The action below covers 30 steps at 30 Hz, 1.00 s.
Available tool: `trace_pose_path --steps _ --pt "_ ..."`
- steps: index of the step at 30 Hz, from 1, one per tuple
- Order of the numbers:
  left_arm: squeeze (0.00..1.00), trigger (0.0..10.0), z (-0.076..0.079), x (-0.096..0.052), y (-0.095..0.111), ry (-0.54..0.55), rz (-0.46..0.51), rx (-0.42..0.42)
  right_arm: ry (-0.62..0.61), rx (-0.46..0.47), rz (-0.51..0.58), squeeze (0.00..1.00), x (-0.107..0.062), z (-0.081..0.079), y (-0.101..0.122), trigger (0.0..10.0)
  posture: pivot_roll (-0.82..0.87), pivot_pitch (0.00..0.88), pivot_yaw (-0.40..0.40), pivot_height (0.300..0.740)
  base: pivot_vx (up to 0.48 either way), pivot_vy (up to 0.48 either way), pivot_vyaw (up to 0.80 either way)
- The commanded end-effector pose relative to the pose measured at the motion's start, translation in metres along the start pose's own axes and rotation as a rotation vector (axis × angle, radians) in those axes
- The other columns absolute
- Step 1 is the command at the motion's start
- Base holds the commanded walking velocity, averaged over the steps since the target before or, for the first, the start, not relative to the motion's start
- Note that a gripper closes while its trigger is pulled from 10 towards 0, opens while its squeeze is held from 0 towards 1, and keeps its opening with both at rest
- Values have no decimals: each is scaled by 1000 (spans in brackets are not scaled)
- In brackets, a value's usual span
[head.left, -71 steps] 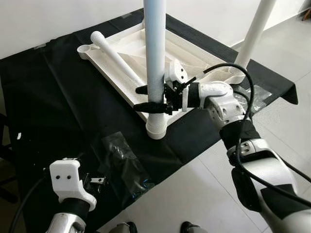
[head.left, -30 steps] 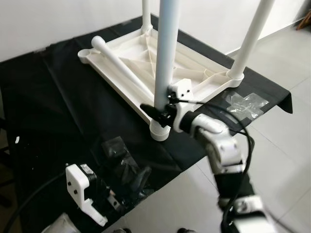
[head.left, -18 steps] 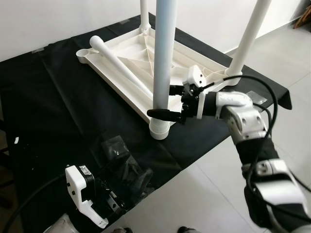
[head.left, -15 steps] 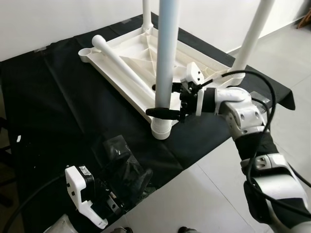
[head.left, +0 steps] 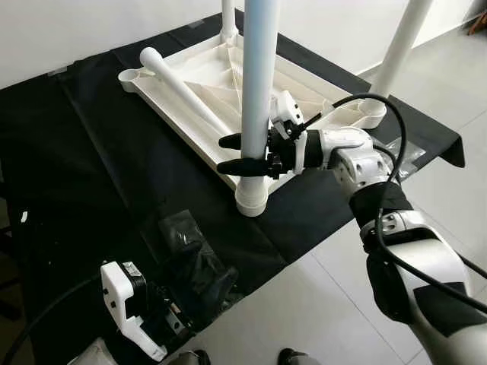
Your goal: Building children table
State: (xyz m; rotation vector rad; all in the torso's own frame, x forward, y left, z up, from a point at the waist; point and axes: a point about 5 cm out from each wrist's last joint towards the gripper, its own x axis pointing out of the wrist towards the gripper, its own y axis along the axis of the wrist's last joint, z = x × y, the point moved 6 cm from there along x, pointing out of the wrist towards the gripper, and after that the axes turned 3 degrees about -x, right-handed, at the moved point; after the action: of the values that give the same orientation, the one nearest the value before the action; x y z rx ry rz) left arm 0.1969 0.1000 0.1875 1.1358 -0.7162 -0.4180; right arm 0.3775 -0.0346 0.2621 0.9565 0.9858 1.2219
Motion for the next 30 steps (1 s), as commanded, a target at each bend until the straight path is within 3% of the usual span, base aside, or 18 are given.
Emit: trace_pose_path --steps 1,7,9,10,11,12,14,15,17,18,19,20,23,24,30 --pt "0 10000 3 -2 -1 -12 -18 -3 16 1 11 0 2 -2 -1 0 89 261 11 740 0 0 0" --pt "0 10000 2 0 -2 -11 -17 -6 -102 -34 -18 0 -7 2 -13 0 82 257 8 740 0 0 0" --pt "0 10000 1 0 -3 -11 -17 -6 -285 11 -49 0 -5 10 -25 0 73 253 -2 740 0 0 0" --pt "0 10000 1 0 -3 -11 -17 -6 -285 11 -49 0 -5 10 -25 0 73 253 -2 740 0 0 0" --pt "0 10000 1 0 -3 -11 -17 -6 -535 44 -92 0 -3 18 -40 0 69 251 -6 740 0 0 0" --pt "0 10000 1 0 -3 -11 -17 -6 -535 44 -92 0 -3 18 -40 0 69 251 -6 740 0 0 0" --pt "0 10000 -2 0 -3 -13 -17 -6 -876 127 -177 0 2 -22 -71 0 56 248 9 740 0 0 0" --pt "0 10000 -2 0 -3 -13 -17 -6 -876 127 -177 0 2 -22 -71 0 56 248 9 740 0 0 0" --pt "0 10000 -4 1 -3 -17 -18 -7 -956 216 -184 0 9 -47 -79 0 55 244 12 740 0 0 0" --pt "0 10000 -4 1 -3 -17 -18 -7 -956 216 -184 0 9 -47 -79 0 55 244 12 740 0 0 0" --pt "0 10000 -4 1 -5 -20 -21 -5 -919 214 -158 0 22 -49 -73 0 51 221 18 740 0 0 0" --pt "0 10000 -4 1 -5 -20 -21 -5 -919 214 -158 0 22 -49 -73 0 51 221 18 740 0 0 0" --pt "0 10000 -6 3 -8 -27 -27 -1 -832 202 -109 0 45 -46 -63 0 55 205 7 740 0 0 0" --pt "0 10000 -7 3 -8 -22 -25 1 -800 197 -101 0 48 -42 -61 9725 56 204 7 740 0 0 0" --pt "0 10000 -8 2 -7 -12 -19 4 -717 178 -101 0 52 -38 -53 10000 54 204 8 740 0 0 0"
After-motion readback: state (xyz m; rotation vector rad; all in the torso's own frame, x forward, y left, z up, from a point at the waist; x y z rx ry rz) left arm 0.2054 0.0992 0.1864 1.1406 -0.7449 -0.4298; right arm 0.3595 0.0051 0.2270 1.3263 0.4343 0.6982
